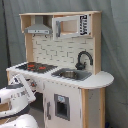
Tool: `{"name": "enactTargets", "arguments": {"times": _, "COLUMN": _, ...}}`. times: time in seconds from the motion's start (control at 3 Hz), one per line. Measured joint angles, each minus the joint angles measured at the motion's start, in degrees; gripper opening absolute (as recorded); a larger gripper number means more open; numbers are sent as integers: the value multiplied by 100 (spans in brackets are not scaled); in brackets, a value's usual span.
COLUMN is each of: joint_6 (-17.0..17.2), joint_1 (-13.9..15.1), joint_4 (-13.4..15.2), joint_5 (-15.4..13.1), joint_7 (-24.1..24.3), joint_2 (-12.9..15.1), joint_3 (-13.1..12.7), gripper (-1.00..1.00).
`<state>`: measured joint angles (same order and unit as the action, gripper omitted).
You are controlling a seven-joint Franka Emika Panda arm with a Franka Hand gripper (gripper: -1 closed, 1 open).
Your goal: Play with the kitchen
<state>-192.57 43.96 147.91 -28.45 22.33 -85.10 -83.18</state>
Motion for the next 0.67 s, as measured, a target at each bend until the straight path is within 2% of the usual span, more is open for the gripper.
{"name": "enactTargets", "arguments": {"times": 0.33, "joint_6": -531, "joint_1": 273, "joint_4": -62, "joint_5": 102, "joint_7": 0, "joint_2": -4, "joint_3": 28, "gripper": 100}}
{"name": "enactTargets", "arguments": {"times": 0.67, "joint_6": -573, "joint_1": 407, "joint_4": 32, "joint_5": 313, "joint_7": 0, "joint_2": -17, "joint_3": -30, "gripper": 100}}
